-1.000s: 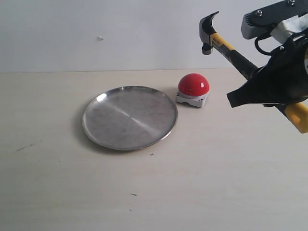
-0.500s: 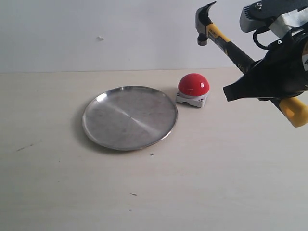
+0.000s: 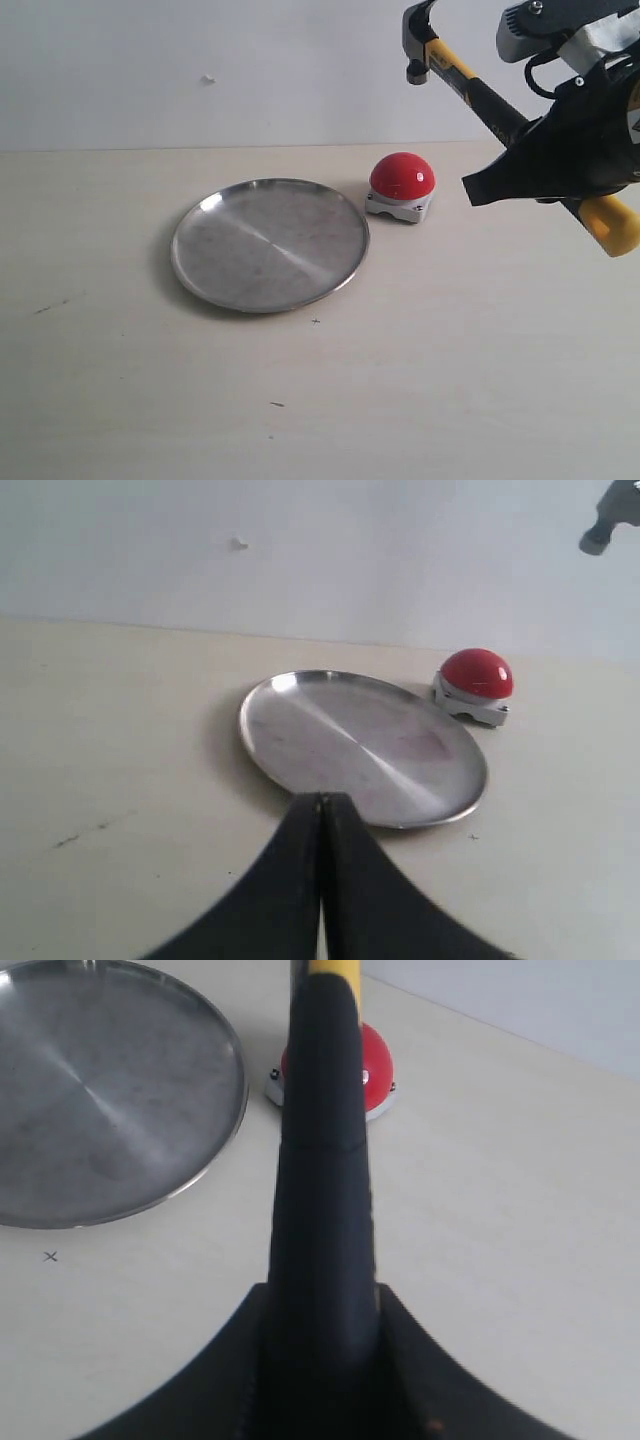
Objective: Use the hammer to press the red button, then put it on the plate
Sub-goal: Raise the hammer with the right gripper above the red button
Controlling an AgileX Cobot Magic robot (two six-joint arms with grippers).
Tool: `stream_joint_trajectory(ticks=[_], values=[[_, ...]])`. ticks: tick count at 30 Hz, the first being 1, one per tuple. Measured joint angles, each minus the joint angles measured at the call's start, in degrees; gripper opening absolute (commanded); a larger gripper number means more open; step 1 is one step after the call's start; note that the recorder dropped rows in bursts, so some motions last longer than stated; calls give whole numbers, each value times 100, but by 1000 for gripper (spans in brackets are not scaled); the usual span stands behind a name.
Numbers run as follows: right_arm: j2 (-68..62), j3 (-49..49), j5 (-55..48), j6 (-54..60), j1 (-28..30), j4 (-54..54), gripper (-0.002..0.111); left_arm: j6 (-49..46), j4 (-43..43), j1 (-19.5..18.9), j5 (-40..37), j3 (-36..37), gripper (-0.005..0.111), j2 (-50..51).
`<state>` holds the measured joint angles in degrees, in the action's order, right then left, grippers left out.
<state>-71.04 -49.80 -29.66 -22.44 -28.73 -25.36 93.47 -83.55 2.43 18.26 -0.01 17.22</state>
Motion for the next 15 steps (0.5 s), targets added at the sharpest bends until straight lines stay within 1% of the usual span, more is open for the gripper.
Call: stream_joint_trajectory(ticks=[6,10,13,15], values=[[70,122,114,-83,0,-55,0,0,0,56,10,0,0,7],[408,624,786,-839,0,-505,0,0,0,56,10,0,0,7],[714,825,1031,-1403,0,-913,0,0,0,56,10,0,0,7],[881,935,1060,-1569,0,-996,0,0,0,56,10,0,0,7]])
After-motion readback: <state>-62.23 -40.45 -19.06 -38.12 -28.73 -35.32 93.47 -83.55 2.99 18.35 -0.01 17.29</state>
